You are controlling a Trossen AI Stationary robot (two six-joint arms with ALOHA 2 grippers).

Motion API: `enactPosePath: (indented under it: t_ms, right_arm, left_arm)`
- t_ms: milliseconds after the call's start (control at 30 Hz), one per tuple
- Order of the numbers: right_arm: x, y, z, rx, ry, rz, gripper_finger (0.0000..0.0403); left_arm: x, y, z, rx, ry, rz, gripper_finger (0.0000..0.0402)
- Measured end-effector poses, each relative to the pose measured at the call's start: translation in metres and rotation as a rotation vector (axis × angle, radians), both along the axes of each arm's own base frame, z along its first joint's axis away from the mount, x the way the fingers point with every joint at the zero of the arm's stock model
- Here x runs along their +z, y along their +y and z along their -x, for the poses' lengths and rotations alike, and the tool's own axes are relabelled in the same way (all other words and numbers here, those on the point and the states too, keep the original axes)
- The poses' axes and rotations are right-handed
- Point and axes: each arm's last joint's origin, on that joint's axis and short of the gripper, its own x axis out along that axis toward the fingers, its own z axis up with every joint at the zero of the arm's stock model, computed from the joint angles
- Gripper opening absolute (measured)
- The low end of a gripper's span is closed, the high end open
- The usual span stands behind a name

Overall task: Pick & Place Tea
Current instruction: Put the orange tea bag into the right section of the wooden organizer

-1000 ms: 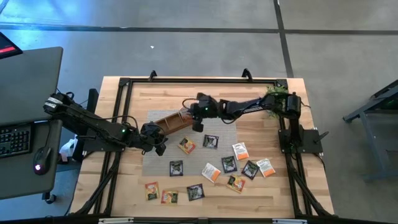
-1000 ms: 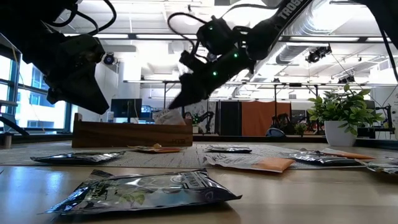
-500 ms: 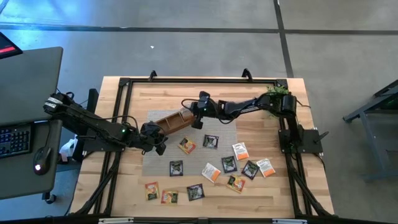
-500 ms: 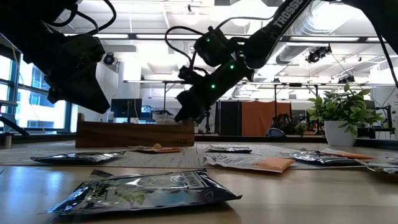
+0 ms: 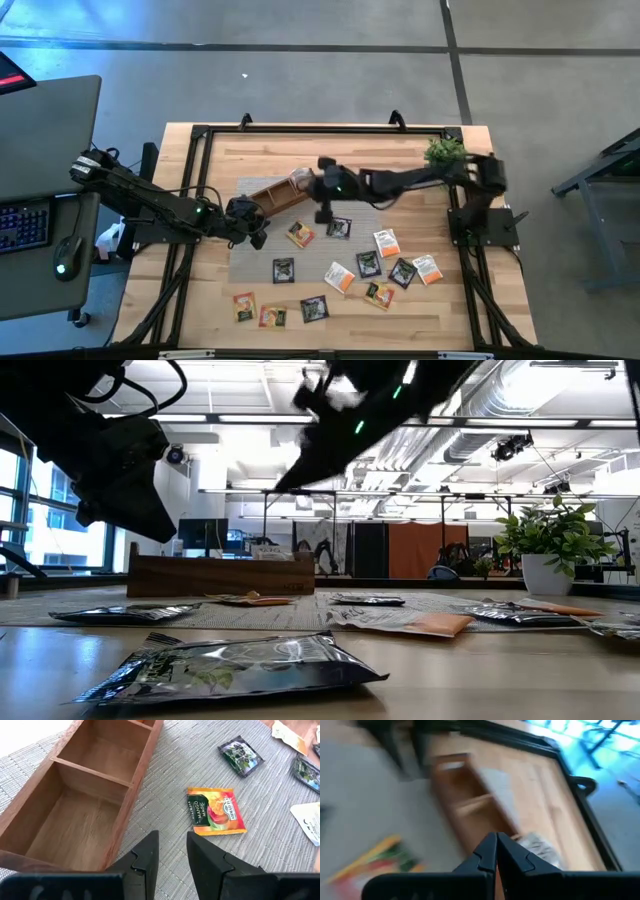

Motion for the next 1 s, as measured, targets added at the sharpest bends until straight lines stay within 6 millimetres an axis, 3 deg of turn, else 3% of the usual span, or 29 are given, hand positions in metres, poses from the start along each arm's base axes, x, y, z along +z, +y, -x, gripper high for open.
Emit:
enactPosePath:
  t_ms: [233, 400, 533, 700, 1000]
  right_arm:
    - [0.037, 0.046, 0.052, 0.037, 0.219, -0.011, 0.0026]
    - [0.036, 0.054, 0.085, -0.085, 0.429, -0.101, 0.0077]
    - [0.016, 0.051, 0.102, -0.256, 0.615, -0.207, 0.0123]
    - [-0.020, 0.051, 0.122, -0.303, 0.763, -0.341, 0.0162]
    - [-0.073, 0.035, 0.152, -0.383, 0.870, -0.477, 0.0176]
  left_arm:
    - [-0.001, 0.000, 0.000, -0.015, 0.012, 0.010, 0.0099]
    - [-0.001, 0.000, 0.000, -0.015, 0.010, 0.012, 0.0099]
    - [0.000, -0.001, 0.000, -0.014, 0.004, 0.015, 0.0099]
    - [0.000, -0.001, 0.000, -0.015, 0.005, 0.017, 0.0099]
    - [0.000, -0.001, 0.000, -0.013, 0.003, 0.015, 0.0099]
